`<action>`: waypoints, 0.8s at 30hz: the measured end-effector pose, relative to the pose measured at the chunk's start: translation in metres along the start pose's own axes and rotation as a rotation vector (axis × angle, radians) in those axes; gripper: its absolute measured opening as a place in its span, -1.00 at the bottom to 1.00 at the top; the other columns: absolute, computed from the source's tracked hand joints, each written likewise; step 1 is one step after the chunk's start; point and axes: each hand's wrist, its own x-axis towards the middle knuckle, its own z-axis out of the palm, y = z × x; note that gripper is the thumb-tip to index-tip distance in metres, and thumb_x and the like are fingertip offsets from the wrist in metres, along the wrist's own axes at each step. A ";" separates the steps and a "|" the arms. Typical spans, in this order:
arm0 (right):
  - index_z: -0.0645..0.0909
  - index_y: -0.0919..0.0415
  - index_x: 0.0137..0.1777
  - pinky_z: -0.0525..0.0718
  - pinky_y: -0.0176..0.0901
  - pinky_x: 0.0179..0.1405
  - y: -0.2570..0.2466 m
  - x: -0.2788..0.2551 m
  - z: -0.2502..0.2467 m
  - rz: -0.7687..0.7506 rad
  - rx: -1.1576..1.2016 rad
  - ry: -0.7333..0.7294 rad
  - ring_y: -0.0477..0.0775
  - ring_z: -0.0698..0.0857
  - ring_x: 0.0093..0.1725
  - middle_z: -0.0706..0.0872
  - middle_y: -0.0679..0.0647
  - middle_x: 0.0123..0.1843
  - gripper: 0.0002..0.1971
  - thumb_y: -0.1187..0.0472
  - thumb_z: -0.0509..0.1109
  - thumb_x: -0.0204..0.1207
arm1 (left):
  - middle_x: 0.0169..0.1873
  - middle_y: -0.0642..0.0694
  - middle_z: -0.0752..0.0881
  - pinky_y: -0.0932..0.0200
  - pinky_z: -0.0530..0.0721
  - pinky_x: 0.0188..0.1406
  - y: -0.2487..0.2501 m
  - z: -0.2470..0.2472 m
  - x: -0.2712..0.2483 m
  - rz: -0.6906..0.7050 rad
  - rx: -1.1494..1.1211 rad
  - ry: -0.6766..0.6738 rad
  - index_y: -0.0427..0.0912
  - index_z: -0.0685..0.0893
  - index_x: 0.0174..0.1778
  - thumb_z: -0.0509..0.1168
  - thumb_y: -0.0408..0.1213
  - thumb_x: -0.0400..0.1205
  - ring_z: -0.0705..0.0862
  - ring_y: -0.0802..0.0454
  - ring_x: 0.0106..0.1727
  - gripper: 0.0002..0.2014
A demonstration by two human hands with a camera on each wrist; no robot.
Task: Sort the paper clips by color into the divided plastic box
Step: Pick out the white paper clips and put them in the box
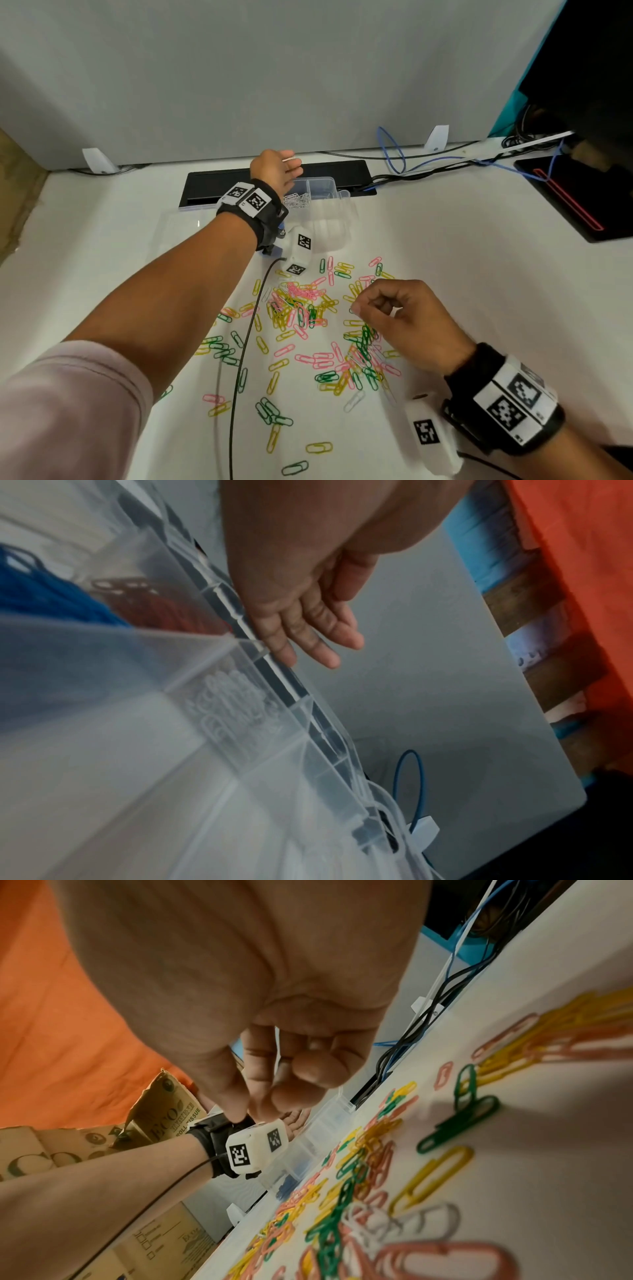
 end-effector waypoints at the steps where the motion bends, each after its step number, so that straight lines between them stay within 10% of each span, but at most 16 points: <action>1: 0.78 0.18 -0.22 0.52 -0.43 -0.37 -0.001 0.000 0.000 -0.001 0.000 0.001 -0.23 0.58 -0.41 0.71 -0.11 -0.40 -0.89 0.28 0.52 0.54 | -0.18 -0.10 0.75 0.11 0.66 -0.03 0.000 0.000 -0.002 0.008 0.009 0.010 -0.31 0.68 0.29 -0.02 -0.43 0.68 0.72 0.01 -0.20 -0.59; 4: 0.78 0.19 -0.22 0.55 -0.38 -0.36 -0.004 0.000 -0.001 -0.007 0.000 0.017 -0.19 0.58 -0.41 0.72 -0.02 -0.38 -0.89 0.27 0.53 0.54 | 0.03 -0.12 0.76 0.08 0.69 0.00 0.002 0.000 -0.007 -0.001 -0.013 -0.039 -0.29 0.60 0.39 -0.02 -0.42 0.70 0.74 0.00 0.03 -0.58; 8: 0.78 0.23 -0.21 0.55 -0.43 -0.33 -0.007 0.006 -0.008 -0.022 0.012 0.083 -0.22 0.58 -0.42 0.76 0.01 -0.35 -0.90 0.31 0.52 0.54 | -0.60 0.04 0.27 0.26 0.17 -0.64 0.007 0.001 -0.017 -0.007 0.068 -0.077 -0.15 0.58 -0.23 0.13 -0.28 0.65 0.17 0.10 -0.60 -0.82; 13: 0.78 0.31 -0.17 0.55 -0.42 -0.37 -0.009 0.008 -0.022 0.018 0.029 0.121 -0.21 0.61 -0.42 0.76 0.03 -0.37 -0.90 0.29 0.51 0.55 | -0.47 0.05 0.50 0.29 0.39 -0.48 0.008 0.004 -0.044 0.160 0.414 -0.220 -0.09 0.65 -0.20 0.32 -0.18 0.60 0.41 0.13 -0.50 -0.90; 18: 0.79 0.24 -0.29 0.56 -0.26 -0.38 -0.002 0.004 -0.031 0.112 -0.262 0.055 -0.21 0.58 -0.50 0.72 -0.06 -0.47 -0.85 0.26 0.53 0.51 | -0.26 0.01 0.72 0.19 0.64 -0.15 -0.019 -0.010 -0.092 0.210 0.799 -0.640 -0.10 0.78 -0.09 0.45 -0.20 0.59 0.61 0.12 -0.29 -0.93; 21: 0.78 0.19 -0.34 0.55 -0.25 -0.54 -0.002 -0.004 -0.023 0.256 -0.483 -0.157 -0.19 0.53 -0.60 0.67 -0.08 -0.55 -0.87 0.22 0.58 0.42 | -0.28 0.09 0.78 0.42 0.63 -0.29 -0.044 -0.022 -0.135 0.270 1.137 -0.909 -0.12 0.83 -0.09 0.47 -0.26 0.58 0.61 0.30 -0.36 -0.94; 24: 0.77 0.14 -0.34 0.71 -0.10 -0.30 -0.002 -0.007 -0.010 0.324 -0.660 -0.173 -0.05 0.68 -0.40 0.76 -0.04 -0.41 -0.86 0.10 0.63 0.29 | -0.39 0.25 0.76 0.50 0.58 -0.27 -0.070 -0.033 -0.155 0.310 1.308 -1.040 -0.08 0.86 -0.16 0.53 -0.29 0.50 0.62 0.38 -0.38 -0.96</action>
